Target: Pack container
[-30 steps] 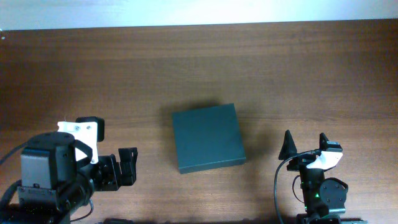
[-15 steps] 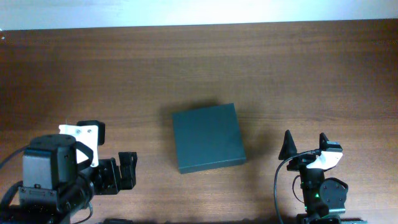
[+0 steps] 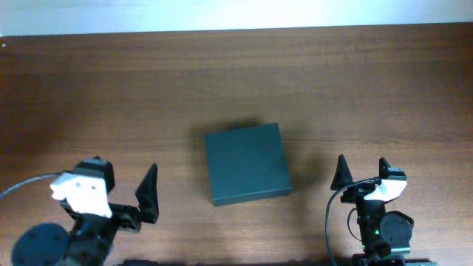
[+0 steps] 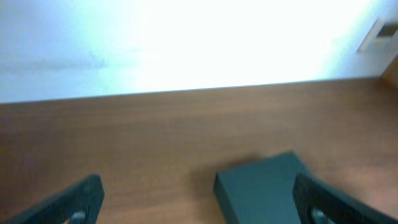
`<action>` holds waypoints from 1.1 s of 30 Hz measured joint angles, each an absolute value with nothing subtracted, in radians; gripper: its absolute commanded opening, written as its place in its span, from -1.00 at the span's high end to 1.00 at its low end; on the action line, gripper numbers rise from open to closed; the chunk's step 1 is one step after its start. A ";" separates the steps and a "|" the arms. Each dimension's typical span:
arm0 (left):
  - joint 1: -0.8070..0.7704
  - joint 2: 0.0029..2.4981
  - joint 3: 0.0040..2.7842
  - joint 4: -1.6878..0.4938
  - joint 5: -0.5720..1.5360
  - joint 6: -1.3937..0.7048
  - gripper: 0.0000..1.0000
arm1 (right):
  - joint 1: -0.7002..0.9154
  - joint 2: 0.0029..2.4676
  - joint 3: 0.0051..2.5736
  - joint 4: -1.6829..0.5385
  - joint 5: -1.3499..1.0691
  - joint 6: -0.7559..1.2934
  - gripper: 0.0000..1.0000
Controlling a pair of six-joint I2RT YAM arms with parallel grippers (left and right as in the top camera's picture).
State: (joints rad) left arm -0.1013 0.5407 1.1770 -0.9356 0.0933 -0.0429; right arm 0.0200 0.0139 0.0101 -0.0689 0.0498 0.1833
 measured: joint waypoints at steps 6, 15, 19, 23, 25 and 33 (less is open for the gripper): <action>-0.075 0.335 0.847 -0.627 0.101 0.025 -0.99 | 0.020 0.014 0.010 -0.068 0.050 0.184 -0.98; -0.046 0.070 0.469 -0.253 0.162 0.046 -0.99 | 0.020 0.014 0.010 -0.068 0.049 0.183 -0.98; -0.041 0.016 0.369 -0.144 0.169 0.050 -0.98 | 0.020 0.014 0.010 -0.068 0.049 0.183 -0.98; -0.023 0.015 0.299 -0.083 0.170 0.050 -0.99 | 0.020 0.014 0.010 -0.068 0.050 0.183 -0.98; -0.007 0.015 0.268 -0.059 0.168 0.050 -0.98 | 0.020 0.014 0.010 -0.068 0.050 0.183 -0.98; 0.031 0.015 0.198 -0.046 0.104 0.053 -0.99 | 0.020 0.014 0.010 -0.069 0.050 0.183 -0.97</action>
State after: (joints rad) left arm 0.0307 0.0154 0.1982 -0.0456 0.1036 0.0532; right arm 0.0200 0.0139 0.0101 -0.0689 0.0498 0.1833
